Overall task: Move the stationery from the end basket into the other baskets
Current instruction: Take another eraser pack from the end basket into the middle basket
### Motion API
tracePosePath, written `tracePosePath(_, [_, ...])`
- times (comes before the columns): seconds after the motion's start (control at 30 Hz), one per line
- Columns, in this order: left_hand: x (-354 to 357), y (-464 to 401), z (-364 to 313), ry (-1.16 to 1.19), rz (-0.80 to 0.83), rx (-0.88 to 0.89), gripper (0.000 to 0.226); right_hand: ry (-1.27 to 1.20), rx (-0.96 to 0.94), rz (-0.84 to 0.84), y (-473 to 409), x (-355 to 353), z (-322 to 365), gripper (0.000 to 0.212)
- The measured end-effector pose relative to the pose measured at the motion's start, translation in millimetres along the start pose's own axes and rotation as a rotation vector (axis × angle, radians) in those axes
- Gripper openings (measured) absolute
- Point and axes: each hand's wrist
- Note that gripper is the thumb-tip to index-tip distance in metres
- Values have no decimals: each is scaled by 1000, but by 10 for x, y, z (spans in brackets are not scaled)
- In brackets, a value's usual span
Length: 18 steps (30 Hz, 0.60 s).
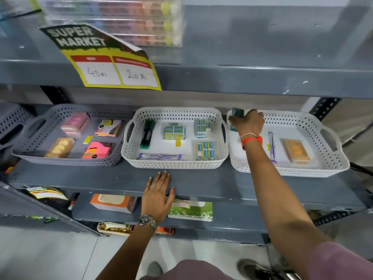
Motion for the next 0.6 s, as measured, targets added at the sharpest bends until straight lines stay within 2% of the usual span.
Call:
tracePosePath(0.33, [34,10,562,-5,8,-73,54,-6,-44,200,321,675,337,59])
tracePosePath(0.43, [44,3,698,13,18,-71,58,30,-23,225,380,810,329,52])
tracePosePath(0.5, [50,8,748,25,34,-55,68,89,-28,226,405,888,322,50])
tracePosePath(0.6, [47,14,773,54,51,-47,59,138,-30,206,416,989,340,46])
Point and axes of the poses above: each hand's wrist, its own y-axis away from the middle knuckle, its own x-axis out of the palm, z = x × y, and after that the axes turned 15 degrees about -y, right-handed
